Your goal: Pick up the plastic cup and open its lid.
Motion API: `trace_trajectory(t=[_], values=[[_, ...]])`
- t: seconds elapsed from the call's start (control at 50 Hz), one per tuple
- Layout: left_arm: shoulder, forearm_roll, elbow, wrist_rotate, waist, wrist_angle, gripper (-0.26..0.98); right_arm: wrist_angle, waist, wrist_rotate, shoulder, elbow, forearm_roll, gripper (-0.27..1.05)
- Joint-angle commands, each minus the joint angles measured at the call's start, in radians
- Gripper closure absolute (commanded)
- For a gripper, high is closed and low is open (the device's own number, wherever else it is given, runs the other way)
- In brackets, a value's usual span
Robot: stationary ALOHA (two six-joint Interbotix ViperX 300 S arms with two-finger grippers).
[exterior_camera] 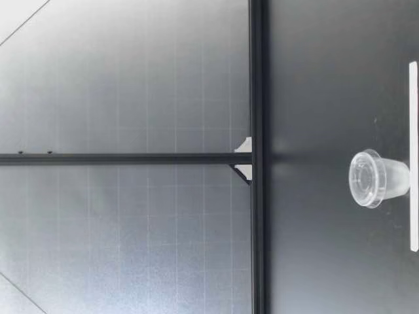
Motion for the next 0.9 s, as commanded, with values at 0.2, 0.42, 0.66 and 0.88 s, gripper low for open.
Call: trace_trajectory(t=[0.2, 0.42, 0.66, 0.88], values=[[0.161, -0.002, -0.080, 0.002, 0.003, -0.051, 0.08, -0.009, -0.015, 0.000, 0.164, -0.086, 0.003, 0.97], [0.324, 0.003, -0.158, 0.020, 0.003, -0.057, 0.09, -0.005, -0.026, 0.000, 0.316, -0.158, 0.003, 0.97], [0.494, 0.021, -0.229, 0.020, -0.003, -0.109, 0.09, 0.040, -0.026, -0.002, 0.486, -0.272, 0.003, 0.97], [0.598, 0.025, -0.275, 0.020, -0.017, -0.167, 0.10, 0.189, -0.026, -0.006, 0.607, -0.383, 0.002, 0.97]])
